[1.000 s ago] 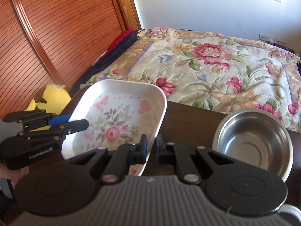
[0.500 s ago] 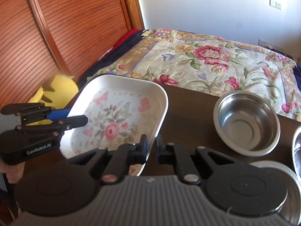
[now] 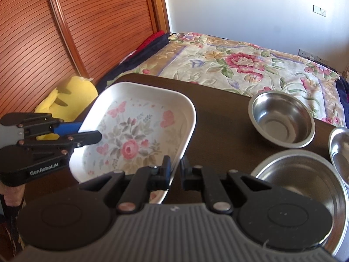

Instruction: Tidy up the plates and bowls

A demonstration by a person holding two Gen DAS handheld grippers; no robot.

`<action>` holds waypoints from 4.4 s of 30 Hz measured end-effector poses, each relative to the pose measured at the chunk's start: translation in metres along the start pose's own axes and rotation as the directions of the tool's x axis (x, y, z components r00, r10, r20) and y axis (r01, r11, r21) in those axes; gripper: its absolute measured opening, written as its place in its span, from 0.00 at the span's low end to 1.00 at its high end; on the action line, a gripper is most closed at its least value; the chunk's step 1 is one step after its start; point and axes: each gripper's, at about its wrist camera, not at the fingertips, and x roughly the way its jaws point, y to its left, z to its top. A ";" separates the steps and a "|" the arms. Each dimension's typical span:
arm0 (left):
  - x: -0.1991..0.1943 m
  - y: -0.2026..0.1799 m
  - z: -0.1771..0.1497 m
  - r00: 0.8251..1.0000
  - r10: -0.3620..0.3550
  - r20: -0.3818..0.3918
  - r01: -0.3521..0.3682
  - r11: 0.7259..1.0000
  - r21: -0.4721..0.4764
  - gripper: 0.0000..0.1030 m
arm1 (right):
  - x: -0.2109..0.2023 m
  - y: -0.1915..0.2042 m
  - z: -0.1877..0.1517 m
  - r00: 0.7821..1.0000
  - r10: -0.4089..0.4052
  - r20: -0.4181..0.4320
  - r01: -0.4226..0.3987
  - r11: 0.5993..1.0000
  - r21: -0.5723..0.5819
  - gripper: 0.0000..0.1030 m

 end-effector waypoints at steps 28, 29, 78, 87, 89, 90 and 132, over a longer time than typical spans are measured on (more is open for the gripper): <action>-0.034 -0.016 -0.068 0.998 -0.041 -0.051 0.040 0.999 -0.031 0.23 | -0.019 0.011 -0.066 0.995 0.096 -0.030 -0.096 0.995 0.007 0.11; -0.034 -0.016 -0.070 0.998 -0.037 -0.052 0.036 0.999 -0.028 0.23 | -0.019 0.012 -0.068 0.995 0.097 -0.030 -0.097 0.995 0.005 0.11; -0.012 -0.118 -0.008 0.975 -0.176 0.135 0.172 0.984 0.043 0.60 | -0.104 -0.065 -0.083 0.952 -0.075 0.298 0.083 0.996 -0.015 0.13; 0.017 -0.143 0.004 0.975 -0.194 0.109 0.191 0.981 0.034 0.63 | -0.108 -0.108 -0.090 0.933 -0.135 0.334 0.140 0.990 0.009 0.44; 0.022 -0.147 0.005 0.976 -0.193 0.102 0.190 0.981 0.032 0.63 | -0.106 -0.117 -0.092 0.930 -0.150 0.336 0.154 0.988 0.013 0.49; 0.025 -0.149 0.005 0.977 -0.191 0.098 0.189 0.981 0.031 0.63 | -0.105 -0.121 -0.093 0.929 -0.157 0.336 0.161 0.987 0.016 0.51; 0.037 -0.166 -0.003 0.970 -0.243 0.030 0.243 0.970 0.003 0.34 | -0.083 -0.165 -0.111 0.945 -0.131 0.298 0.089 0.985 0.151 0.33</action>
